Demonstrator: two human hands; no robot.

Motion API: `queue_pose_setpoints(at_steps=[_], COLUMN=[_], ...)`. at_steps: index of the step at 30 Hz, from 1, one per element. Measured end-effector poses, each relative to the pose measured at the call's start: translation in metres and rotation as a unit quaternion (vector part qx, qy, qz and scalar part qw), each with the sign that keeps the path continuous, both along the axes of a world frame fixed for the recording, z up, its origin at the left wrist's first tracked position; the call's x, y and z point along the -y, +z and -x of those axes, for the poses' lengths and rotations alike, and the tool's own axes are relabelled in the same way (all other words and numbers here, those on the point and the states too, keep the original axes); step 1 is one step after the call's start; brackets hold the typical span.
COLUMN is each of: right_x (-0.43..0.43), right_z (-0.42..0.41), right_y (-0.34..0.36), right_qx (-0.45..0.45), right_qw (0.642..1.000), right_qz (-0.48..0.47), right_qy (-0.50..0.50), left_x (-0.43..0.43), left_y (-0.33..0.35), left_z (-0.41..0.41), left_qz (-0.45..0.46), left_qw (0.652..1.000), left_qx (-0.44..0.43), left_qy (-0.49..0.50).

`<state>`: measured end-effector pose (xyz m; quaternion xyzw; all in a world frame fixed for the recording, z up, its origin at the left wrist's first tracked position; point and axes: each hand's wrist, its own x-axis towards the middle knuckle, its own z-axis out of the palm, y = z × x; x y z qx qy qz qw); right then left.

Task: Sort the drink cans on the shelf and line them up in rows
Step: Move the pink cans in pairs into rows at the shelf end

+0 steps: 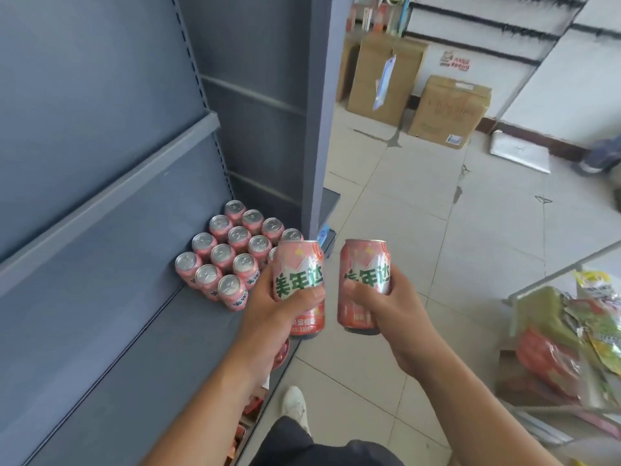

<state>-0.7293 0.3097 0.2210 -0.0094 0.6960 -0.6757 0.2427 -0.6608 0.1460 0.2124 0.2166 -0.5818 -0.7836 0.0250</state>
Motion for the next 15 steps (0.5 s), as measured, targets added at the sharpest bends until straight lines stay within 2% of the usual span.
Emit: queue_pose_setpoints(at_steps=[7,15], right_x=[0.065,0.118], right_z=[0.050,0.102], right_y=[-0.011,-0.039], right_qx=[-0.001,0.040], right_qw=[0.996,0.976], right_qz=[-0.010,-0.014], right_qy=[0.091,0.214], left_x=[0.051,0.074], left_y=[-0.015,-0.038], left_z=[0.025,0.044], left_qz=[-0.006,-0.031], left_qw=[0.998,0.979], left_qx=[0.038,0.080], left_qy=[0.047,0.185])
